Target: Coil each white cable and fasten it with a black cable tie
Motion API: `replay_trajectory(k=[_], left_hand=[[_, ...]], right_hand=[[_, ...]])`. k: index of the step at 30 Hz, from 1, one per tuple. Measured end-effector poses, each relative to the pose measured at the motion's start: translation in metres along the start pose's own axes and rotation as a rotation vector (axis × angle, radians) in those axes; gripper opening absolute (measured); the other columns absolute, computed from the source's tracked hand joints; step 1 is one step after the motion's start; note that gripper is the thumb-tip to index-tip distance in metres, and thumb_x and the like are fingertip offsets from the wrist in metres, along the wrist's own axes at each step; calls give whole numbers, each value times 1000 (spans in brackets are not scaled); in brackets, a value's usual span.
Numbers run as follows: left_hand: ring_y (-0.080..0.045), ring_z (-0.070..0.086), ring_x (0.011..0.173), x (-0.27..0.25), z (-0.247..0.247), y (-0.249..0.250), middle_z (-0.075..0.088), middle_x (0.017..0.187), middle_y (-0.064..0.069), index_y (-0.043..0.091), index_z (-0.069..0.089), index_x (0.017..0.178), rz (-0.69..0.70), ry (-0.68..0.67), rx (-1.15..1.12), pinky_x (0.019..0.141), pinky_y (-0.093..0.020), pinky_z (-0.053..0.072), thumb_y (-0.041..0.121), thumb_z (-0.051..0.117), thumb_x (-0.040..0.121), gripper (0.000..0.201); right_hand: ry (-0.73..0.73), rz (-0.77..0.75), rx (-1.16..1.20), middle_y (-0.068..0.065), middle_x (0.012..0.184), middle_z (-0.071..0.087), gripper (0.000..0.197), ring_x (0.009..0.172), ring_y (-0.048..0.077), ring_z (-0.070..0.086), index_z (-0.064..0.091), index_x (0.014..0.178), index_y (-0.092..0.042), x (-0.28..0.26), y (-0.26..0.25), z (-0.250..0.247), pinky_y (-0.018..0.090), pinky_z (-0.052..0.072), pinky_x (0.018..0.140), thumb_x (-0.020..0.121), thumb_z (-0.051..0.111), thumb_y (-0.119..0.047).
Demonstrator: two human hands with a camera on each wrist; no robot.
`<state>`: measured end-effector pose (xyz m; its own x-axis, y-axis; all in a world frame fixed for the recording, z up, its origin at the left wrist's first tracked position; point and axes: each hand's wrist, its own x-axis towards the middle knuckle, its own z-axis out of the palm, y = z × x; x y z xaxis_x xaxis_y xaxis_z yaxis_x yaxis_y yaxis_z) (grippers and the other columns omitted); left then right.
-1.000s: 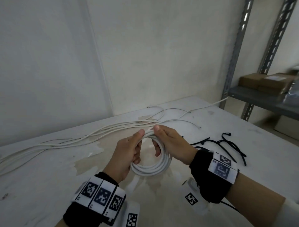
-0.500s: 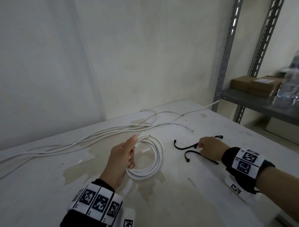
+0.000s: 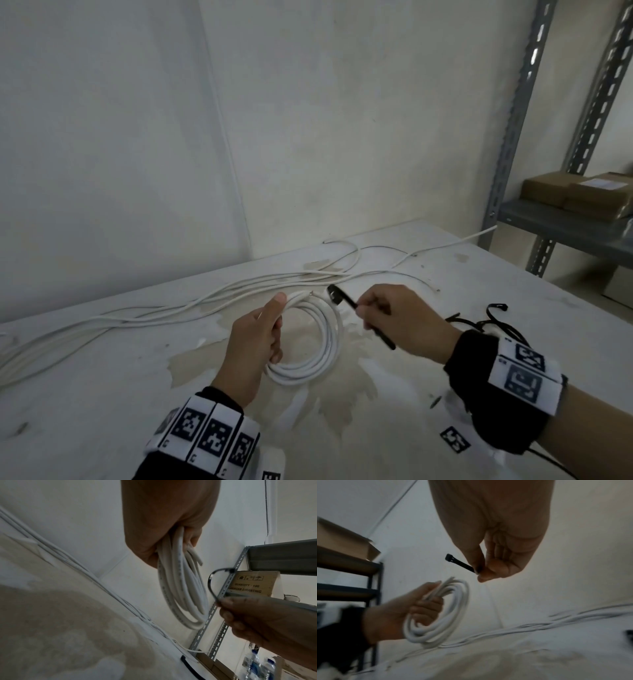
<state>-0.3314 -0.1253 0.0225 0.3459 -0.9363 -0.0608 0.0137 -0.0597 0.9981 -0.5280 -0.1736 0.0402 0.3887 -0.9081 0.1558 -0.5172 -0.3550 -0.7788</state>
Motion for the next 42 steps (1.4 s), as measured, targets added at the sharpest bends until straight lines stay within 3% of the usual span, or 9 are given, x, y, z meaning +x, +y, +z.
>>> replay_trajectory(k=[7,11,17,22,26,29,33,37,42], left_hand=[[-8,27,34,-1,-30,2,30,40,8,11,41,59,32,135,-41,43,-24,28,35,56,89,41],[-8,28,34,-5,-44,2,31,38,9,10,42,59,71,188,-34,45,-25,29,35,55,90,42],[-9,34,35,-14,-52,1,36,37,6,8,45,58,160,188,72,46,-27,32,36,56,89,43],[-7,31,34,-15,-67,1,33,38,8,12,56,71,110,191,-8,43,-23,31,31,55,91,28],[-7,29,36,-15,-72,3,30,39,10,19,65,105,118,142,-71,41,-22,29,26,54,91,19],[-6,25,36,-15,-75,7,28,40,10,18,66,103,127,118,-142,39,-19,27,24,50,93,19],[-7,23,37,-15,-79,9,25,43,9,19,65,100,125,88,-191,38,-18,27,24,48,95,19],[-6,24,39,-19,-79,7,25,45,8,17,64,104,120,45,-194,38,-18,28,36,47,91,29],[-6,24,37,-23,-75,6,25,43,10,14,65,97,108,64,-181,38,-18,27,44,50,84,35]], right_hand=[[-196,24,150,-8,46,58,8,45,3,54,55,85,-16,-4,-35,52,13,42,48,85,61,-11],[-147,133,308,3,50,58,18,34,4,47,46,81,-13,4,-51,74,16,36,39,80,60,-2],[-37,110,409,12,57,53,24,31,6,44,37,72,-12,17,-72,101,18,33,36,78,56,2],[-47,75,661,13,52,55,30,33,10,47,36,71,-11,13,-82,108,18,35,34,83,57,5],[-115,13,705,7,53,56,22,37,9,50,42,75,-9,9,-87,112,19,39,37,87,58,1],[-181,-35,713,6,59,59,15,44,8,55,56,81,-10,8,-87,108,18,44,44,89,52,3],[-321,-151,679,2,72,65,35,62,6,63,67,83,-13,4,-85,105,16,50,62,87,44,14],[-213,-282,600,-6,64,64,23,58,3,59,69,79,-18,5,-87,107,16,48,59,85,58,1],[-83,-306,554,1,74,56,19,55,4,56,67,72,-18,10,-92,109,16,46,53,86,60,-6]])
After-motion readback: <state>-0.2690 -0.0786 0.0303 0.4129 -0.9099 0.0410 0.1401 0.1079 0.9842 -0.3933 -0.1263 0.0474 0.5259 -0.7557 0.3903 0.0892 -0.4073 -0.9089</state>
